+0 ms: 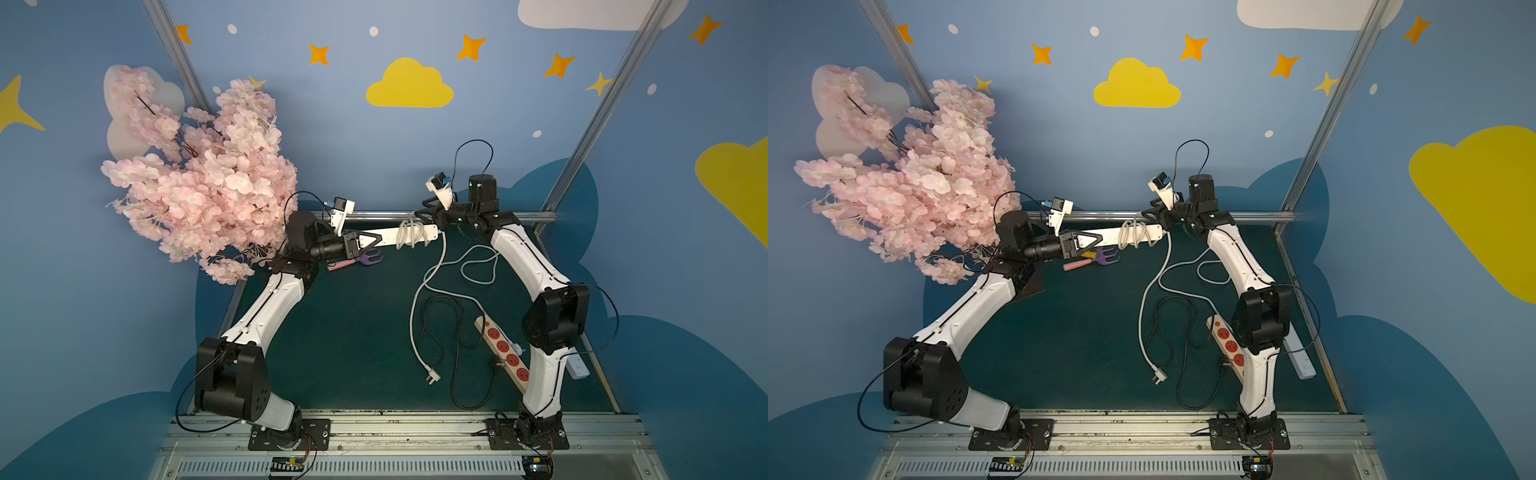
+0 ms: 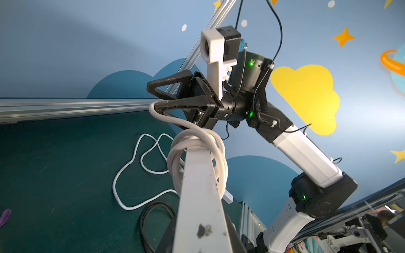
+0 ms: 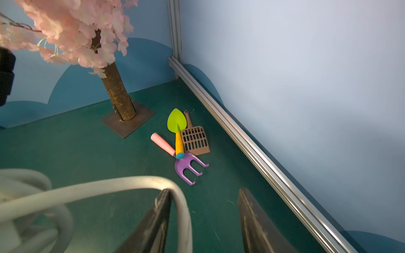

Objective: Wrap the cord around the power strip
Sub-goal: Wrap the power cord around the power strip.

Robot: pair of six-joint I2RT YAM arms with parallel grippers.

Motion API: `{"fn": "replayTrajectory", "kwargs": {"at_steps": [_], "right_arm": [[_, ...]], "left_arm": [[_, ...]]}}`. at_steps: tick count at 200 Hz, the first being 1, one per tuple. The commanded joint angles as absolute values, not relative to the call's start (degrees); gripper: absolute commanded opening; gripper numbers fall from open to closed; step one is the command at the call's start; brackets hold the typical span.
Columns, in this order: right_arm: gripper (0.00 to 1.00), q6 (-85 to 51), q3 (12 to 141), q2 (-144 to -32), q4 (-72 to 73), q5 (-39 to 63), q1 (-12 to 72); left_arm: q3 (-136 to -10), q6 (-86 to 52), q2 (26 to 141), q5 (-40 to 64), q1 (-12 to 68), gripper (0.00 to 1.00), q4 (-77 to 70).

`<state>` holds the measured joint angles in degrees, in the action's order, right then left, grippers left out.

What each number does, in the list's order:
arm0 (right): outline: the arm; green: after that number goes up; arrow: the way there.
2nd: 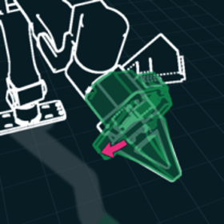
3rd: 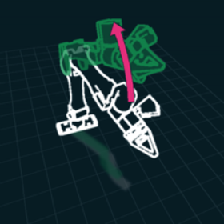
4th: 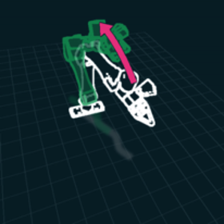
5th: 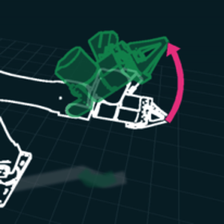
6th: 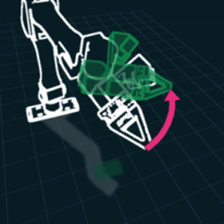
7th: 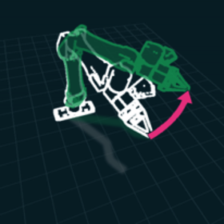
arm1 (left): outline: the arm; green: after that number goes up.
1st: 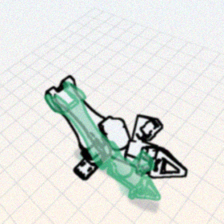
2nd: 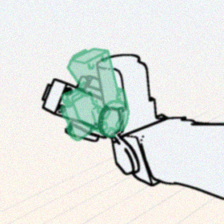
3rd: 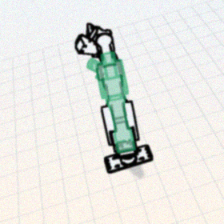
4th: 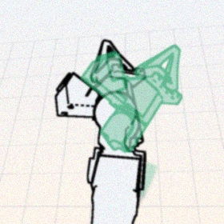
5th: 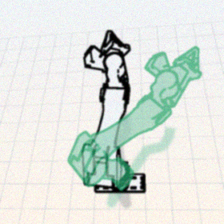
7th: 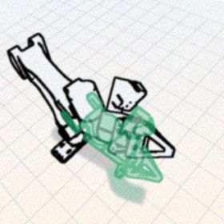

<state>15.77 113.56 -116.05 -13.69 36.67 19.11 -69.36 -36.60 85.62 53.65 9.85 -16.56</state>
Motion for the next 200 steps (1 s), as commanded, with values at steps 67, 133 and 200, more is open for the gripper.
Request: {"fn": "replayTrajectory", "kwargs": {"at_steps": [67,133,200], "right_arm": [[0.65,-7.3,100.9,-111.3,-9.1,27.2,13.9],[0.72,-17.8,102.5,-109.3,-12.6,39.9,9.4],[0.16,-14.7,116.8,-121.4,-12.6,35.6,14.5]], "left_arm": [[-69.4,-45.8,80.8,58.3,10.7,0.03,-44.5],[-66.9,-52.5,81.5,50.8,10.7,0.03,-50.7],[-67.9,-59.8,84.0,50.1,12.8,0.02,-55.2]]}}
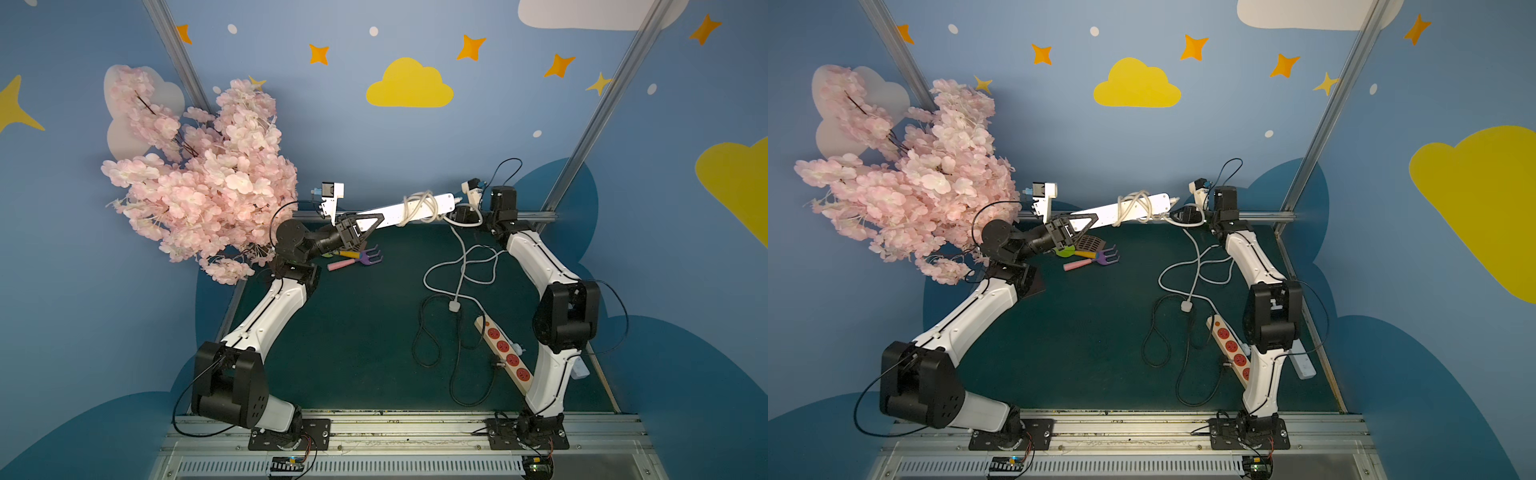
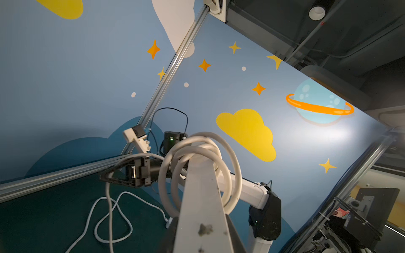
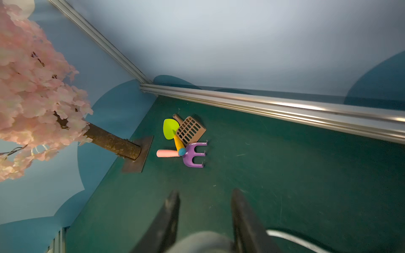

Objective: Wrap the cord around the power strip
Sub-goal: Wrap the power cord around the power strip.

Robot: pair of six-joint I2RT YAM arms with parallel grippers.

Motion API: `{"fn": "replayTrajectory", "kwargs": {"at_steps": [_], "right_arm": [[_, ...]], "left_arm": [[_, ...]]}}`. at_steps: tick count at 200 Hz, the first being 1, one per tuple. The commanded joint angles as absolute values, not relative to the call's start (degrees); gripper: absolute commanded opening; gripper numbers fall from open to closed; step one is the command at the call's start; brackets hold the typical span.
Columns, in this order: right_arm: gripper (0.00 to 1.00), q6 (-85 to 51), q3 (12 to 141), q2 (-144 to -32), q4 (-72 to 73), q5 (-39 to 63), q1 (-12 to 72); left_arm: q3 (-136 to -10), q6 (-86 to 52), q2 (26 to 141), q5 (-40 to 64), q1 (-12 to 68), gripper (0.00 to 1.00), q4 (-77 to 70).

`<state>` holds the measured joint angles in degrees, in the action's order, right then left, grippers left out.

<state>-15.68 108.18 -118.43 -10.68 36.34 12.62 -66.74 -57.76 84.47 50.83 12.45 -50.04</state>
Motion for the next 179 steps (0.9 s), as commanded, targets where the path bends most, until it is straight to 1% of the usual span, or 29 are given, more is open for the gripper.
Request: {"fn": "replayTrajectory", "kwargs": {"at_steps": [1,14,34,62,77,108,118,133,151,170,179], "right_arm": [[0.15,-14.7,116.8,-121.5,-12.8,35.4,14.5],[0.09,-14.5,116.2,-120.6,-12.6,34.4,15.1],[0.06,-12.2,111.5,-117.9,-13.7,32.3,15.6],[0.00,-8.9,105.6,-116.6,-18.6,29.8,16.2],[0.00,-8.5,100.3,-115.4,-18.1,27.9,16.8],[0.00,-7.1,92.0,-115.0,-19.6,21.3,17.2],[0.00,-6.8,91.9,-116.1,-22.8,18.9,16.5],[0.00,-6.7,95.0,-119.3,-30.2,16.8,15.4],[0.00,-4.3,98.0,-121.2,-35.7,14.7,16.2],[0.13,-1.8,96.8,-117.8,-35.1,14.9,18.4],[0.18,-1.5,96.4,-116.2,-35.3,15.5,19.2]], "left_arm": [[-67.9,-59.7,84.0,50.0,12.8,0.02,-55.0],[-66.3,-58.5,82.8,49.0,12.3,0.02,-53.5],[-65.7,-58.6,82.3,47.7,11.3,0.02,-53.4],[-65.3,-62.8,84.2,42.9,11.2,0.02,-58.4],[-64.8,-64.5,85.1,39.4,10.9,0.02,-60.8],[-65.8,-63.5,84.2,34.8,9.6,0.03,-60.2],[-66.2,-62.9,83.6,34.1,8.9,0.02,-59.9],[-66.2,-62.8,82.5,32.3,7.6,0.03,-59.9],[-65.8,-62.7,82.5,31.9,7.2,0.03,-60.5],[-63.8,-62.8,83.5,31.3,7.6,0.02,-61.9],[-62.3,-62.8,84.1,30.1,7.6,0.02,-63.3]]}}
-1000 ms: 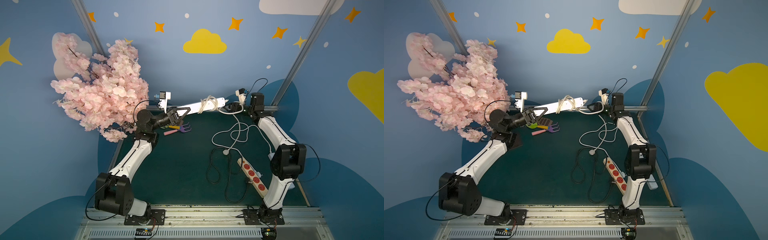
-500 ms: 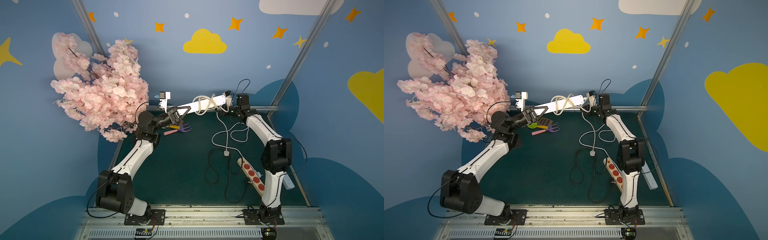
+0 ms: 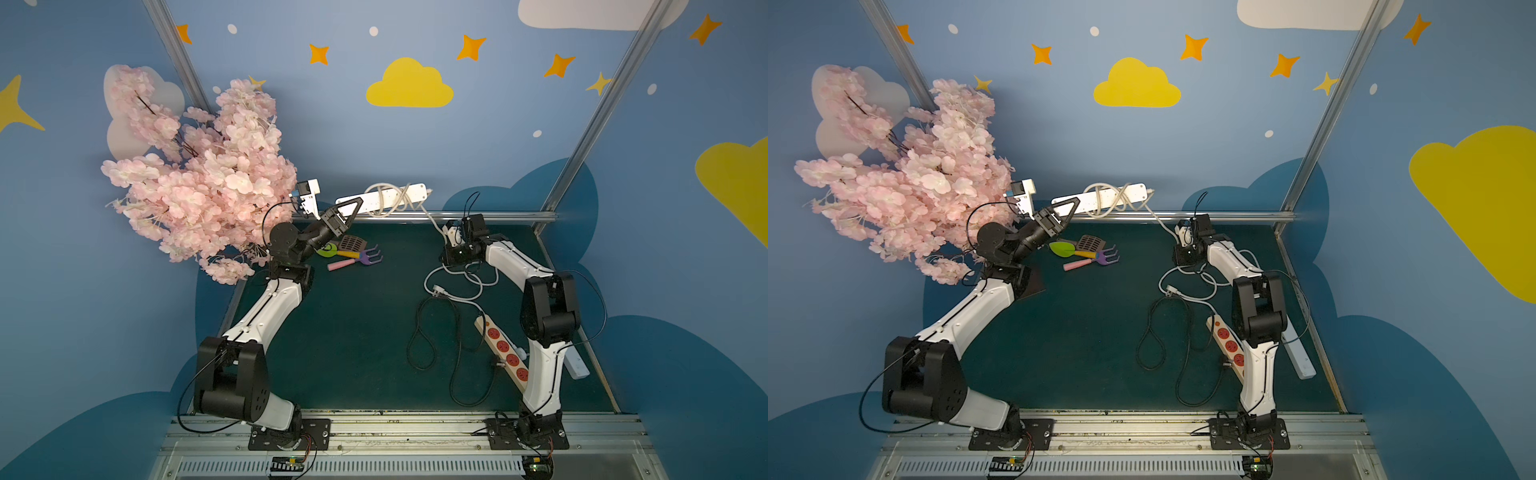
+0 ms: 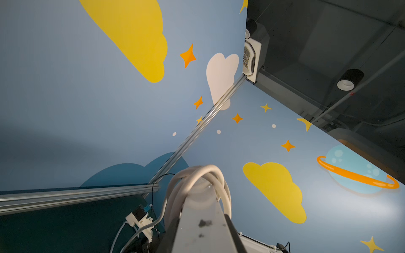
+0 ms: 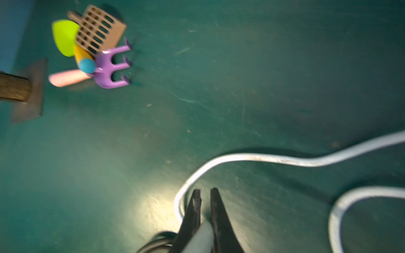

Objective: Wrap the cord around the power strip
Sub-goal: Wrap the power cord around the power strip.

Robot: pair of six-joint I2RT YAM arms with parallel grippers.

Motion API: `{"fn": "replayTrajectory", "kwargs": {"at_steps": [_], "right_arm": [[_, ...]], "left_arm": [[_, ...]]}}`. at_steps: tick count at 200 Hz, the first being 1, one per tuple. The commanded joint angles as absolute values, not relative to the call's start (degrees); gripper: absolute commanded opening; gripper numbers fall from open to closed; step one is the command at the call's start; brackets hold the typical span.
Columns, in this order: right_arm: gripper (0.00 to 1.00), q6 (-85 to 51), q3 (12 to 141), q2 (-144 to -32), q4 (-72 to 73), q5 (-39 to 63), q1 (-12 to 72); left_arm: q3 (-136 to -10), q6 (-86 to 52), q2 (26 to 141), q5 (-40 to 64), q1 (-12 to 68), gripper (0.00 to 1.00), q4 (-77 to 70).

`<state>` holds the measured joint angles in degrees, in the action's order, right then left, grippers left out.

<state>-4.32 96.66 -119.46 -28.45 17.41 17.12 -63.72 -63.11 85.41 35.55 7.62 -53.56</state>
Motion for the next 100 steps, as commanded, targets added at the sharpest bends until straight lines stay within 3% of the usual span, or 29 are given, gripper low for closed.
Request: {"fn": "replayTrajectory", "kwargs": {"at_steps": [1,37,59,100], "right_arm": [[0.19,-1.5,96.5,-116.1,-35.4,15.6,19.2],[0.53,-5.7,95.5,-112.0,-39.2,20.9,20.1],[0.79,-9.1,92.0,-107.4,-40.3,22.1,19.8],[0.83,-17.7,90.3,-98.4,-43.6,23.5,19.1]], "left_arm": [[-62.1,-62.7,84.1,29.9,7.6,0.02,-63.5],[-59.2,-61.6,87.2,28.0,7.6,0.02,-67.8],[-58.1,-62.2,88.7,27.1,7.6,0.03,-71.1],[-55.3,-60.7,91.4,25.7,8.0,0.03,-77.3]]}}
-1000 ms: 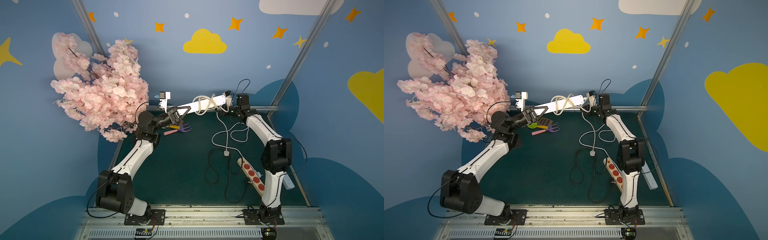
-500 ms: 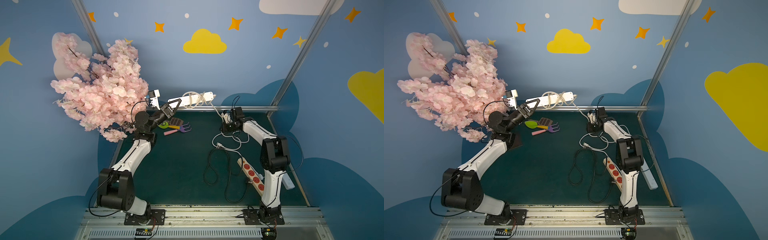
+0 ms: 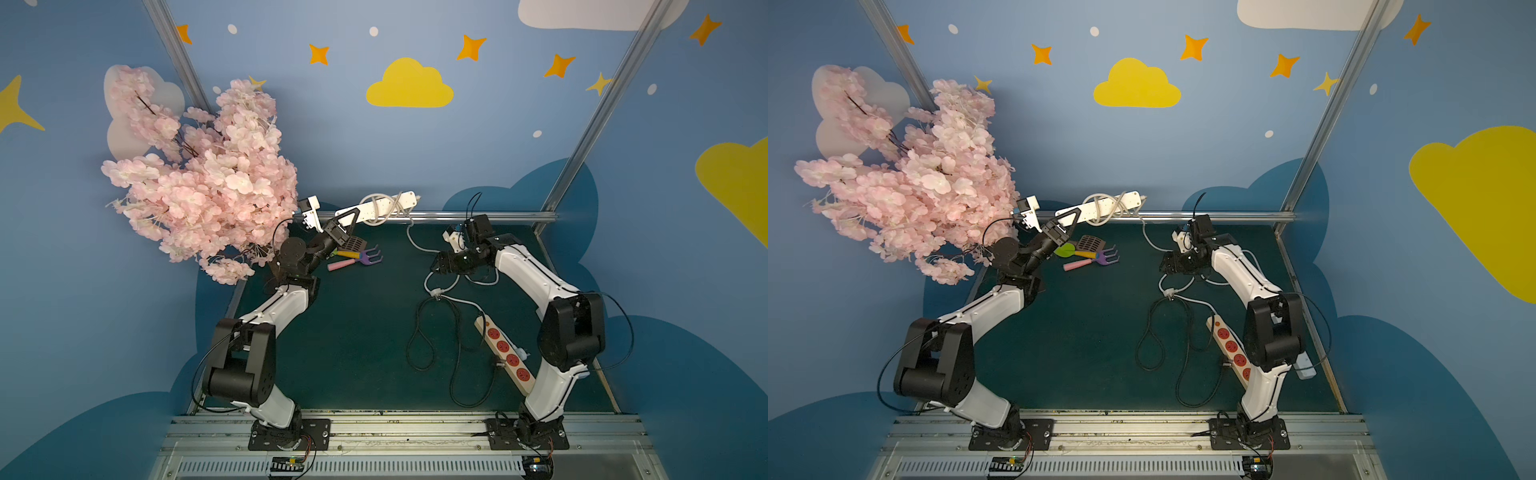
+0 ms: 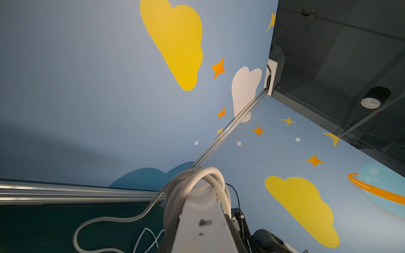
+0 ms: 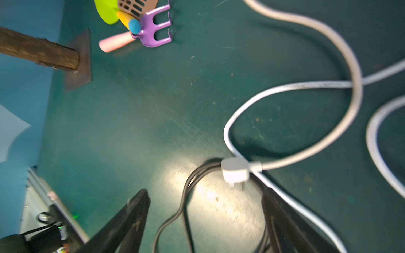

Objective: Wrap the cord around the power strip
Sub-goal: Wrap the power cord around the power strip, then adjust the power strip.

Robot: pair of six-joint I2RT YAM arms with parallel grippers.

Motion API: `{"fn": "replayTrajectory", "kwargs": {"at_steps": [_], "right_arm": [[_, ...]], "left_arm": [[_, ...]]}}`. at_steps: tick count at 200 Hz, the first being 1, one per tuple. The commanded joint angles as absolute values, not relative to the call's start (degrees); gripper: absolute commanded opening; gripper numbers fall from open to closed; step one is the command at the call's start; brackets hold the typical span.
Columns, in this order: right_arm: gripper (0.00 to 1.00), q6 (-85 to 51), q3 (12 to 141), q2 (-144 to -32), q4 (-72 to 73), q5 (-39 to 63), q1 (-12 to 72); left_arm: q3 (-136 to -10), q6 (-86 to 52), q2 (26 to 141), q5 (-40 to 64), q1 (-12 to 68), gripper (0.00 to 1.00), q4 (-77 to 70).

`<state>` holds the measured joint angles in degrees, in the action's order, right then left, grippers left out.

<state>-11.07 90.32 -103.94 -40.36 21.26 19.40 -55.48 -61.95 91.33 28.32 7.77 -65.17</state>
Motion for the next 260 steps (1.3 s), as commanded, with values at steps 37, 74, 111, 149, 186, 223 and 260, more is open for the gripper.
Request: {"fn": "replayTrajectory", "kwargs": {"at_steps": [37,74,111,149,186,223,260], "right_arm": [[0.83,-38.6,89.8,-91.0,-32.5,30.3,19.8],[0.83,-60.4,92.0,-92.5,-20.2,31.6,22.3],[0.83,-70.3,94.8,-95.7,-14.1,28.2,24.3],[0.83,-75.6,96.5,-97.3,-11.9,24.3,25.4],[0.83,-80.4,100.4,-102.7,-15.4,23.5,26.0],[0.79,-80.8,101.4,-104.4,-19.0,19.5,26.5],[0.44,-76.7,104.4,-106.5,-21.2,18.1,26.4]], "left_arm": [[-52.0,-52.6,92.7,25.6,10.4,0.02,-80.2],[-51.6,-48.1,94.2,26.7,12.7,0.02,-80.1],[-51.3,-45.4,94.8,27.4,14.7,0.03,-80.1],[-51.4,-45.0,95.5,28.1,15.5,0.03,-80.1],[-52.0,-43.3,95.9,29.0,17.2,0.03,-80.1],[-51.7,-42.4,96.0,30.0,17.8,0.03,-80.2],[-49.1,-41.1,94.9,32.1,17.6,0.04,-77.2]]}}
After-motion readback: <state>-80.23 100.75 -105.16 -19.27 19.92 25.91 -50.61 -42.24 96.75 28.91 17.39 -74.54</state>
